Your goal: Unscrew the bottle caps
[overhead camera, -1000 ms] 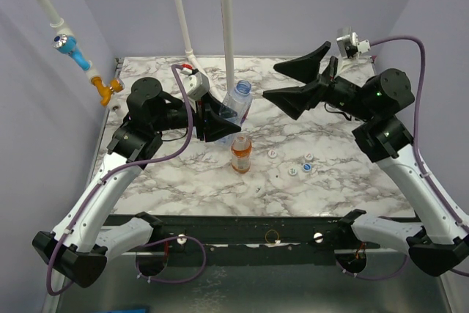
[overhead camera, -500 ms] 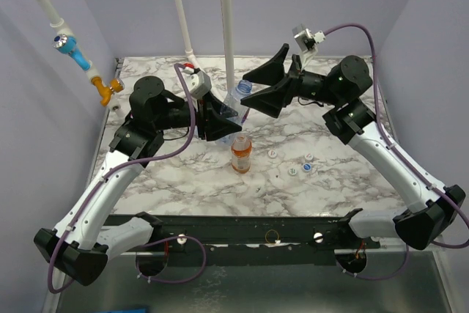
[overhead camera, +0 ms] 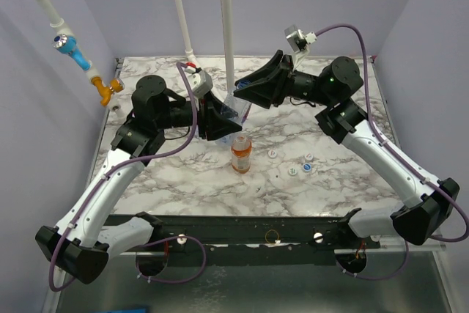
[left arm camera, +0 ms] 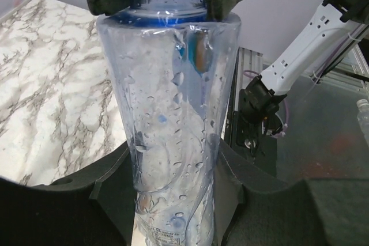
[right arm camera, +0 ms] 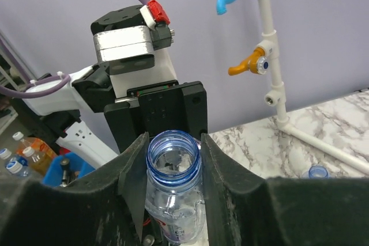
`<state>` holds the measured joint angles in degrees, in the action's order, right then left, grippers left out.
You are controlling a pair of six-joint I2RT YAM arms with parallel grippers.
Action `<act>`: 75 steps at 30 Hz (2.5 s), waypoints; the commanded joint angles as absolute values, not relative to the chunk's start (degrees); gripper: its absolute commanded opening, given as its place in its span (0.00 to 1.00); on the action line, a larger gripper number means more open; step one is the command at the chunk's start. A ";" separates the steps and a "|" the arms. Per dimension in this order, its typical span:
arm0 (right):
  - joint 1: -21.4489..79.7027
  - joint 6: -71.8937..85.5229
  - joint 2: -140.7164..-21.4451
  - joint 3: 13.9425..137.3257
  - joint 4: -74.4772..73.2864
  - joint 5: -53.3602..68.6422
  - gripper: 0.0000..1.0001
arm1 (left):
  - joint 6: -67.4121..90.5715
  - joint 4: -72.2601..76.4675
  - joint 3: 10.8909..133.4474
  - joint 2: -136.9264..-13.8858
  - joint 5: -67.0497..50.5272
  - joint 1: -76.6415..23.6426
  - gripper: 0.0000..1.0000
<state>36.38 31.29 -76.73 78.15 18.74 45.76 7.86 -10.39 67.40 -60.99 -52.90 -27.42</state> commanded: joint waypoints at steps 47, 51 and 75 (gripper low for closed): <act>36.80 5.86 -75.28 49.10 17.36 -9.55 0.24 | 1.20 -45.88 69.99 -70.03 -10.70 -2.15 0.99; 36.83 3.51 -78.96 47.80 24.12 -15.46 0.22 | 1.92 -44.74 68.98 -70.92 -11.91 -1.34 0.99; 36.82 5.87 -82.81 40.17 33.73 -18.54 0.63 | 2.99 -31.14 61.35 -69.64 -8.09 -0.70 0.99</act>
<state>37.01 5.80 -84.18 41.58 33.63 -17.41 2.31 -34.61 62.11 -70.19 -10.79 -1.08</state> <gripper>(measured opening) 0.538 0.988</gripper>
